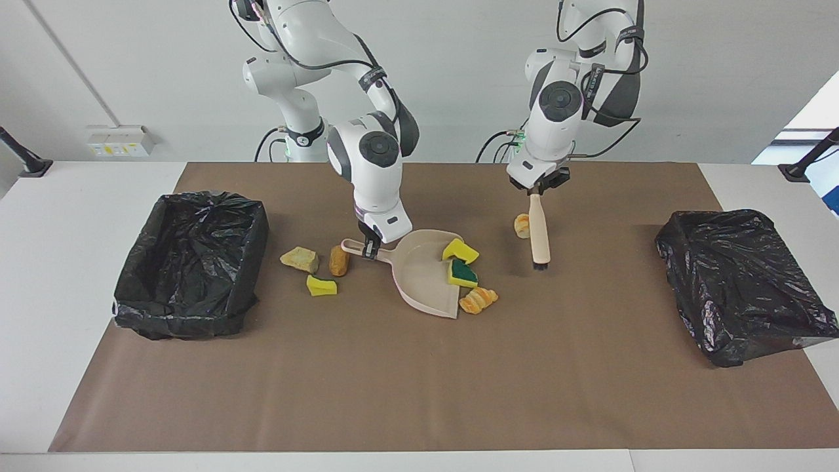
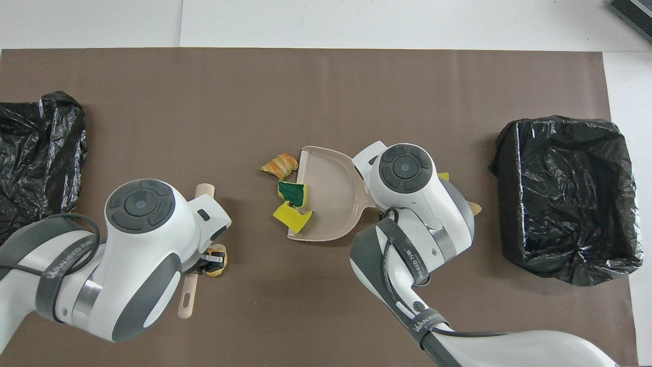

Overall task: Sweep and dump trash in bin
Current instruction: 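Pull the brush back toward the remaining crust with the left gripper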

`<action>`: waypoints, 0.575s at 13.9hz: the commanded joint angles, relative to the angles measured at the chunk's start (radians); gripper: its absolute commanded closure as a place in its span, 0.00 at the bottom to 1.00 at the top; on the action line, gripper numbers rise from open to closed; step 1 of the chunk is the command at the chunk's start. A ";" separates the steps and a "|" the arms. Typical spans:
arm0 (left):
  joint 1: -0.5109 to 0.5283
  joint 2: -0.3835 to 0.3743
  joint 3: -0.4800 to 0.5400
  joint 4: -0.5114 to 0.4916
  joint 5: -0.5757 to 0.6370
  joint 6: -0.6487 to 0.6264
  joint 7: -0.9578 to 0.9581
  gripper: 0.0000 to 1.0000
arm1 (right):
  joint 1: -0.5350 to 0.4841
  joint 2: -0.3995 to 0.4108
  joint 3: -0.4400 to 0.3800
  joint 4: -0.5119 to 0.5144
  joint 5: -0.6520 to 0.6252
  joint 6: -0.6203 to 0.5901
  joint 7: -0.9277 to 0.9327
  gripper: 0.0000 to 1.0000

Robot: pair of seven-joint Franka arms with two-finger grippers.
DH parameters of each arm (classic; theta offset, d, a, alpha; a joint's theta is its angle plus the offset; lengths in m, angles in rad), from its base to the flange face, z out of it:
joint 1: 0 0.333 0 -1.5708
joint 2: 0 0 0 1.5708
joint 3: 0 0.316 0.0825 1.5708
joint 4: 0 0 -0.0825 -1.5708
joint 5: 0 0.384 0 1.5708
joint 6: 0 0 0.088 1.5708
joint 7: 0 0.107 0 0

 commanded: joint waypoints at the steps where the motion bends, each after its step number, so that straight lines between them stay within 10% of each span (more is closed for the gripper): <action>1: 0.038 -0.164 -0.007 -0.189 -0.009 0.005 -0.062 1.00 | -0.003 -0.015 0.008 -0.030 0.009 0.014 0.022 1.00; 8: -0.074 -0.170 -0.020 -0.315 -0.009 0.080 -0.503 1.00 | -0.003 -0.015 0.008 -0.030 0.011 0.014 0.022 1.00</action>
